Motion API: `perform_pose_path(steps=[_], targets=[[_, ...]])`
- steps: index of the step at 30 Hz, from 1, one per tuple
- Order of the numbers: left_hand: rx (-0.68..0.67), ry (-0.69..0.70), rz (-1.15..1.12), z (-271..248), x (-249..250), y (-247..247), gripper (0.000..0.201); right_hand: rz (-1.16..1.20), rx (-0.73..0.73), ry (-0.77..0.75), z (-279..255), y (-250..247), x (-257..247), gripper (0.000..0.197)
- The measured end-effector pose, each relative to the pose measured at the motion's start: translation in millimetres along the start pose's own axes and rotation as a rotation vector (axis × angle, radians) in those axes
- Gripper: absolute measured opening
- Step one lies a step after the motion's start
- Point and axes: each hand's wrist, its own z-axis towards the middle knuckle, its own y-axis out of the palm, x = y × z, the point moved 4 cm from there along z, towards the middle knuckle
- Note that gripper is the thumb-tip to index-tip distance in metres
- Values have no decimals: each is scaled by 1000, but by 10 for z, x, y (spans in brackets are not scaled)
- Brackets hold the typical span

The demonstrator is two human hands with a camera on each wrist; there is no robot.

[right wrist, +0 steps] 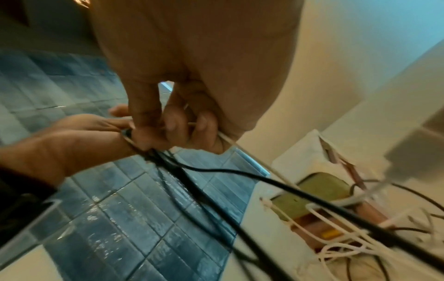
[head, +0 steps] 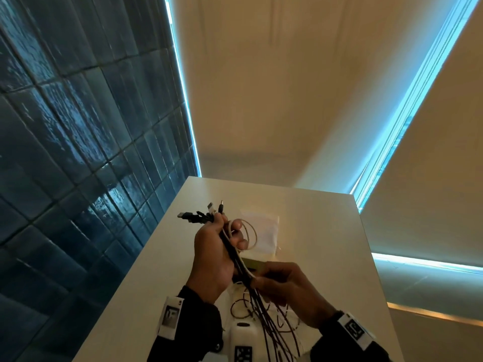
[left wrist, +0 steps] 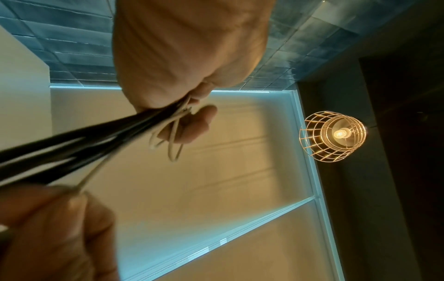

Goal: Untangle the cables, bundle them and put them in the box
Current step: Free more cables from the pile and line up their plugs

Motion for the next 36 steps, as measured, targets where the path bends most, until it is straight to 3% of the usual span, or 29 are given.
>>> perform_pose_path(steps=[5, 9, 18, 24, 27, 31, 36], targets=[[-94, 42, 16, -77, 47, 29, 30, -91, 149, -16, 126, -218, 177, 35], [-94, 86, 85, -131, 81, 54, 30, -123, 191, -8, 268, -318, 327, 26], [-115, 134, 128, -244, 241, 46, 30, -225, 269, 105, 396, -505, 781, 29], [-65, 159, 202, -236, 231, -8, 31, -319, 384, 212, 401, -794, 1035, 27], [-21, 125, 248, -166, 183, -44, 30, -195, 484, 251, 479, -832, 880, 24], [44, -7, 256, -82, 0, -84, 28, 104, 457, 66, 467, -638, 353, 18], [144, -112, 237, -46, -186, -82, 26, 137, 242, -168, 285, -191, -251, 14]])
